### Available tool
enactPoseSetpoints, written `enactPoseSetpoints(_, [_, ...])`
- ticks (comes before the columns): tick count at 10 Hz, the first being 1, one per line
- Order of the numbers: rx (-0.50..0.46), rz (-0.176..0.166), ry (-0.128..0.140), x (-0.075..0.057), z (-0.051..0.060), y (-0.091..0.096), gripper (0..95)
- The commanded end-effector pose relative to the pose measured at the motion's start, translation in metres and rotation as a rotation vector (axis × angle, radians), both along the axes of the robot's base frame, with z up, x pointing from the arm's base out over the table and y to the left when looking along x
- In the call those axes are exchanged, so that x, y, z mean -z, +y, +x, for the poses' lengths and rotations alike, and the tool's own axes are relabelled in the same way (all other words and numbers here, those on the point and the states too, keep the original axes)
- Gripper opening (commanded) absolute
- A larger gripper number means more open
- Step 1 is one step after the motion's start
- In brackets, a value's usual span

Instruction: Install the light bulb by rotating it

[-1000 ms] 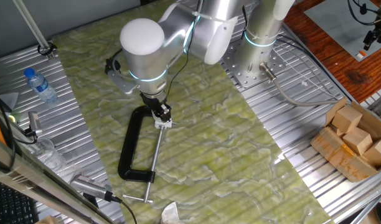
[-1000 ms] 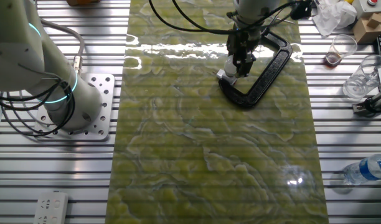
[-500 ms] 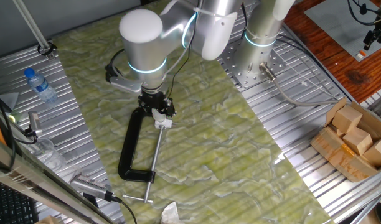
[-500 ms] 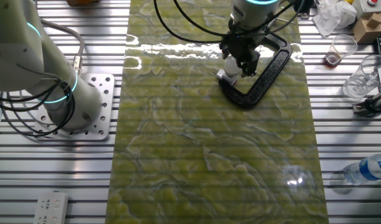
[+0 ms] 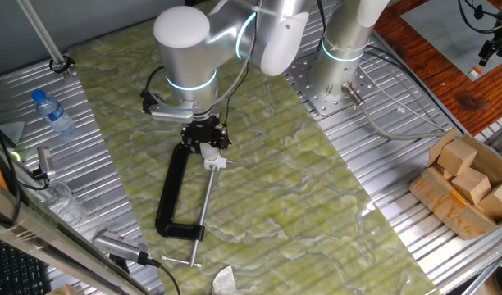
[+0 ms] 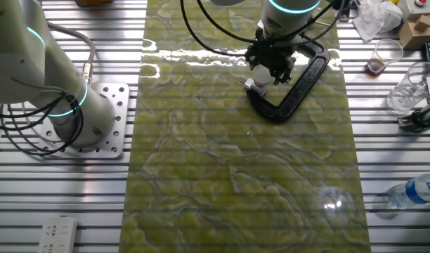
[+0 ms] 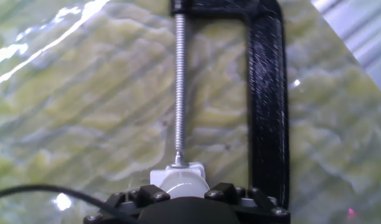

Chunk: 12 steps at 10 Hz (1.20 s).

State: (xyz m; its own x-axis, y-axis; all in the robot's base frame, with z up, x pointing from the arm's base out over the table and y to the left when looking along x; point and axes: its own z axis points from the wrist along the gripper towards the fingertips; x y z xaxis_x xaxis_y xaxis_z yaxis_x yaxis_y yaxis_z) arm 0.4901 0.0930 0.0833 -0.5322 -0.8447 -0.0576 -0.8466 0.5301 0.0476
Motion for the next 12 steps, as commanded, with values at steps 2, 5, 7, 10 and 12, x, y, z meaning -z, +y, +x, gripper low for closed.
enactPoseSetpoints(2, [-0.057, 0.004, -0.005, 0.0002, -0.0002, 0.0005, 57.0])
enactPoseSetpoints(5, [-0.050, -0.002, -0.008, 0.0010, -0.0002, 0.0005, 57.0])
enactPoseSetpoints(7, [-0.039, -0.006, -0.008, 0.0014, -0.0002, 0.0005, 0.0])
enactPoseSetpoints(10, [-0.025, -0.006, -0.001, 0.0014, -0.0002, 0.0005, 0.0])
enactPoseSetpoints(12, [-0.005, -0.016, -0.001, 0.0015, -0.0002, 0.0005, 0.0])
